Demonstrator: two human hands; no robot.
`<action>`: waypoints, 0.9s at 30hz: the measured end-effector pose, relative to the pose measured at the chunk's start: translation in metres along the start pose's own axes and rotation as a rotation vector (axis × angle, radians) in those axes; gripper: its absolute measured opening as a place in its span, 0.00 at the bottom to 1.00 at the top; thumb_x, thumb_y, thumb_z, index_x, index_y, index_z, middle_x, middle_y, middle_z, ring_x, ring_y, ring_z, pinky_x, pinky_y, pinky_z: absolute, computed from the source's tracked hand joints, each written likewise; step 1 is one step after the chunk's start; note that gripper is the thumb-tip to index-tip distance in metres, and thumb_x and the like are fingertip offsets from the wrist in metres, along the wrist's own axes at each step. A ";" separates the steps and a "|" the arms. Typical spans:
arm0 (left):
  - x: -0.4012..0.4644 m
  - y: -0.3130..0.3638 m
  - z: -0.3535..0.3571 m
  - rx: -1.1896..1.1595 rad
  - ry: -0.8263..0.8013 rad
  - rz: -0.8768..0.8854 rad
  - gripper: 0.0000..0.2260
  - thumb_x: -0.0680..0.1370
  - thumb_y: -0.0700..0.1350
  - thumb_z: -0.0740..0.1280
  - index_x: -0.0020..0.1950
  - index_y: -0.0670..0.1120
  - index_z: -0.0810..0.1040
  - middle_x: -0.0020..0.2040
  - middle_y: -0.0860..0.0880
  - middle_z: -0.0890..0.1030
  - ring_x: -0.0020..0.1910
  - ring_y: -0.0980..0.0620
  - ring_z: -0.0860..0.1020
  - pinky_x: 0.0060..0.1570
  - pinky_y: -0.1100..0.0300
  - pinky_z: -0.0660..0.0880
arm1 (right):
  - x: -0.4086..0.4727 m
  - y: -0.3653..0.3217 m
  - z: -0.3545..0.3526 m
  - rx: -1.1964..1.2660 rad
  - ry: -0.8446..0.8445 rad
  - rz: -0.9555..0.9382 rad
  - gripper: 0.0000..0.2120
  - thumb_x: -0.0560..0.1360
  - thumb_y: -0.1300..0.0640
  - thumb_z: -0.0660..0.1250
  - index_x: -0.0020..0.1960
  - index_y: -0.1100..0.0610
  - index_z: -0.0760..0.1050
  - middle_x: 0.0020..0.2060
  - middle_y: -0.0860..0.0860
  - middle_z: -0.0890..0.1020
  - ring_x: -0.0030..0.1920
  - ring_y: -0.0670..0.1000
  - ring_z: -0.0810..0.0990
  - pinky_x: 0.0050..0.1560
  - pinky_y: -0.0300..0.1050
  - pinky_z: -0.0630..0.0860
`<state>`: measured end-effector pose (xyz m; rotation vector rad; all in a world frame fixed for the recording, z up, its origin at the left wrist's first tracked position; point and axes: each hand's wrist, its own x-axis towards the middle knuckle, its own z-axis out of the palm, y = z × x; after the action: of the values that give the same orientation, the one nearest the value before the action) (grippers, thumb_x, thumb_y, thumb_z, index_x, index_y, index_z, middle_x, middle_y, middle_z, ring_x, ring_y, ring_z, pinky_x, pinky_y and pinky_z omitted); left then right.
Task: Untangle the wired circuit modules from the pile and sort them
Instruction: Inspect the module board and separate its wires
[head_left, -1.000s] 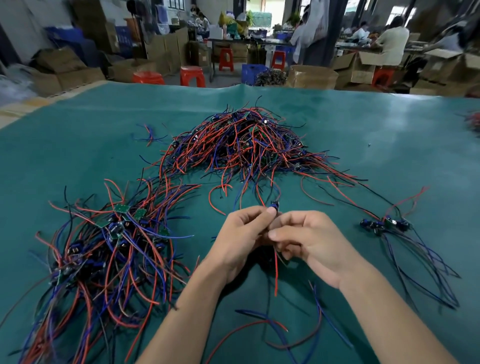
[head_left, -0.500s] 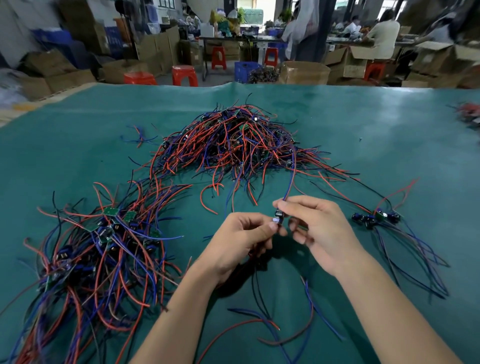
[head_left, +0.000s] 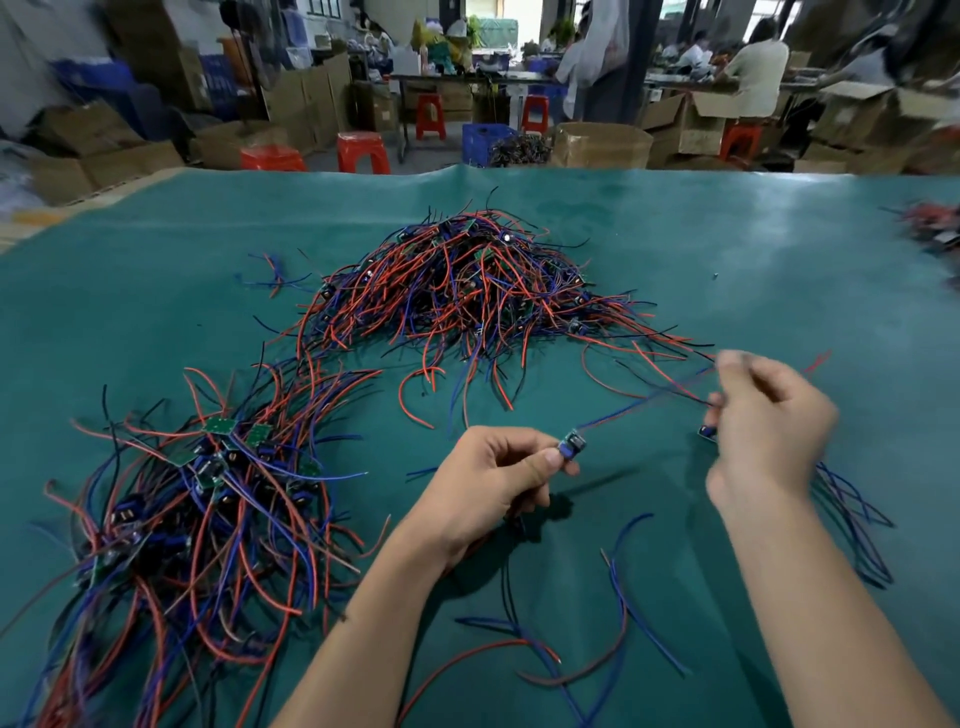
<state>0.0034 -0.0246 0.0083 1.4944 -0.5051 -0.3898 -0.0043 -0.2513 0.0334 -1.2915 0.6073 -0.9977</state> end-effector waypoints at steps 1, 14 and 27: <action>0.001 -0.001 -0.001 -0.040 0.035 -0.010 0.08 0.82 0.41 0.66 0.46 0.44 0.84 0.29 0.49 0.75 0.27 0.57 0.69 0.29 0.67 0.66 | 0.005 0.000 -0.004 -0.003 0.078 0.003 0.06 0.78 0.59 0.70 0.43 0.52 0.78 0.33 0.49 0.78 0.26 0.45 0.73 0.27 0.43 0.69; 0.002 0.003 -0.002 -0.133 0.070 -0.057 0.09 0.83 0.40 0.63 0.50 0.44 0.83 0.29 0.47 0.79 0.26 0.56 0.73 0.27 0.67 0.69 | -0.057 0.005 0.017 -0.267 -0.967 -0.077 0.04 0.72 0.51 0.75 0.46 0.49 0.85 0.38 0.51 0.85 0.35 0.44 0.78 0.29 0.36 0.72; -0.001 0.008 0.002 -0.043 -0.037 -0.042 0.09 0.83 0.36 0.61 0.49 0.39 0.81 0.37 0.45 0.82 0.32 0.57 0.76 0.35 0.67 0.73 | -0.052 -0.121 0.037 0.236 -0.619 -0.239 0.03 0.75 0.58 0.71 0.44 0.54 0.83 0.36 0.50 0.85 0.33 0.48 0.78 0.30 0.38 0.72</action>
<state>0.0015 -0.0251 0.0167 1.4606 -0.4921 -0.4593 -0.0289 -0.1847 0.1503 -1.3857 -0.1378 -0.7694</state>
